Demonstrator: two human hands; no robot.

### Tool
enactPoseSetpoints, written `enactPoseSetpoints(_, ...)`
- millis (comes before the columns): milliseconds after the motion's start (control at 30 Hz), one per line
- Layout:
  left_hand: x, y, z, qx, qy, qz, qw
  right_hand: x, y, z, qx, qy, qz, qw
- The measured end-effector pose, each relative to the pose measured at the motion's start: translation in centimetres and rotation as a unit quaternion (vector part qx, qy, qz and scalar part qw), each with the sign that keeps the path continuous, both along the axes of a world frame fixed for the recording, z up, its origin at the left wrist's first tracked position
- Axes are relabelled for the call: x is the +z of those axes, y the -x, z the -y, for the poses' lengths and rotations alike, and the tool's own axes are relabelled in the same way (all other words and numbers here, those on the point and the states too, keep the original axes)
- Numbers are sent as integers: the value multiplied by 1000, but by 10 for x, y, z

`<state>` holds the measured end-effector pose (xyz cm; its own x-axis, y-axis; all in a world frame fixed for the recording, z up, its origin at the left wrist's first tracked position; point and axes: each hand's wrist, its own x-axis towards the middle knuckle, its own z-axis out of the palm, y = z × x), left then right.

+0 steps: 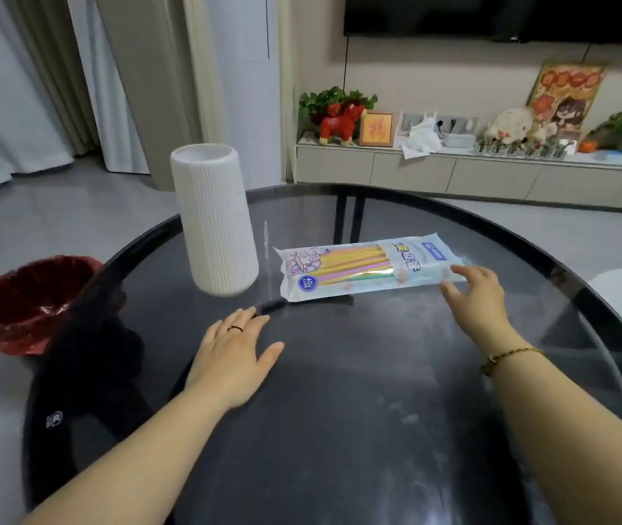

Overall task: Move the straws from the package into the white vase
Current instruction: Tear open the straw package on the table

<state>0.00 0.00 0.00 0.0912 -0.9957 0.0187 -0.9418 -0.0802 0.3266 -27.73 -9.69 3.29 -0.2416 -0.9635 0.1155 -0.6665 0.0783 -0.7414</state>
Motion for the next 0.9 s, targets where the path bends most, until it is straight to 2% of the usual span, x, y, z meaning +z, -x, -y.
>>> enactPoseSetpoints(100, -7, -3, 5, 3, 19, 23, 1000, -3, 12, 25, -68, -21, 90, 993)
enactPoseSetpoints(200, -9, -4, 6, 0, 26, 27, 999, -4, 13, 48, -71, -58, 138, 986)
enactPoseSetpoints(367, -11, -5, 8, 3, 45, 28, 999, -2, 12, 67, -100, -118, 113, 981)
enactPoseSetpoints(500, -12, -5, 8, 3, 56, 18, 998, 8, 9, 65, -59, -157, 131, 977)
enactPoseSetpoints(600, -11, -4, 8, 6, 62, 10, 998, 15, 11, 49, -31, -184, 104, 977)
enactPoseSetpoints(900, -3, 1, -10, 8, 98, -28, 995, 1, 12, -46, -66, -134, 118, 982)
